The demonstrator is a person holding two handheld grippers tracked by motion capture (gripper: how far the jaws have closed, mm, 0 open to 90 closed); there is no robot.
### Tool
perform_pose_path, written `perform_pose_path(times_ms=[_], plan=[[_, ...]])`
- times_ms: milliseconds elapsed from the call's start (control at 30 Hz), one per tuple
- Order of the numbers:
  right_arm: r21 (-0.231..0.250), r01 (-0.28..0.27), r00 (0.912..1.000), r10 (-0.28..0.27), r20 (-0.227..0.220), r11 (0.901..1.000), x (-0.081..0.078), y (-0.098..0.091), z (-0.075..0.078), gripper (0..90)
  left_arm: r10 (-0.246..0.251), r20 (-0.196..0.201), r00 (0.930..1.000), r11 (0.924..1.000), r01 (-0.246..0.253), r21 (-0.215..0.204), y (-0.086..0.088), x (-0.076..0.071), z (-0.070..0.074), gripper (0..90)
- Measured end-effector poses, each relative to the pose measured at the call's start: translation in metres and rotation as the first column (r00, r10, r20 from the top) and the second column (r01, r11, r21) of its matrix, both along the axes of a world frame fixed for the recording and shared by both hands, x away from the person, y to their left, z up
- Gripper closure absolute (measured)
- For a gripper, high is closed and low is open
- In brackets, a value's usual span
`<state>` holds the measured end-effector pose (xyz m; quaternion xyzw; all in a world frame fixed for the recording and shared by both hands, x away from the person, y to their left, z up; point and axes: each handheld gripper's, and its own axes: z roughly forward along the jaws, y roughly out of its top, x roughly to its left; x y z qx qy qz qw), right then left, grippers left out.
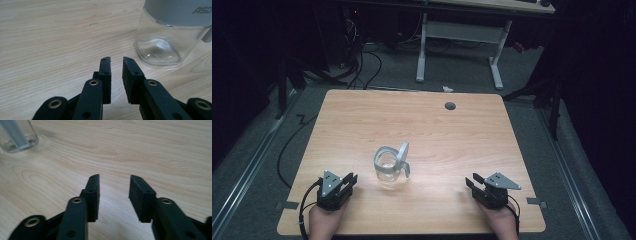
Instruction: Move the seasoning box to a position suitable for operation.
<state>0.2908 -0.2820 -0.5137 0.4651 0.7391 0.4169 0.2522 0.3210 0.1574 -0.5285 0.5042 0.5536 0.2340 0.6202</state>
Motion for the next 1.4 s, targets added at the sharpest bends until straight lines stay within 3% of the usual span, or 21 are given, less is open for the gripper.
perform_pose_path(times_ms=[100,167,367,567,733,967,1400], plan=[[0.027,0.007,0.9996,-0.006,-0.027,0.9996,0.003,-0.001,-0.003,63.4,0.006,0.001,1.0000,0.9998,-0.006,-0.017,0.001,0.000,0.001,79.6],[0.026,0.013,0.9993,-0.012,-0.036,0.9996,0.004,0.000,-0.006,63.4,0.001,0.009,1.0000,1.0000,-0.001,0.000,0.000,-0.001,0.000,80.4],[0.044,0.030,0.9988,-0.028,-0.040,0.9986,0.006,-0.001,-0.008,63.6,-0.026,0.003,0.9997,0.9995,0.026,-0.016,-0.004,0.003,0.002,90.0],[0.040,0.017,0.9992,-0.015,-0.036,0.9990,0.006,0.000,-0.009,73.1,-0.044,0.003,0.9990,0.9990,0.044,0.007,-0.020,0.018,0.006,90.0],[0.034,-0.027,0.9987,0.028,-0.042,0.9991,0.006,0.003,-0.008,90.0,-0.040,0.012,0.9991,0.9992,0.040,-0.008,-0.036,0.038,0.011,90.0],[0.031,-0.032,0.9982,0.033,-0.049,0.9990,0.005,0.003,-0.008,89.9,-0.043,0.009,0.9990,0.9991,0.043,0.000,-0.047,0.047,0.014,90.0],[0.026,-0.031,0.9986,0.032,-0.043,0.9992,0.006,0.002,-0.010,87.6,-0.054,0.008,0.9985,0.9986,0.054,0.002,-0.052,0.038,0.013,90.0]])
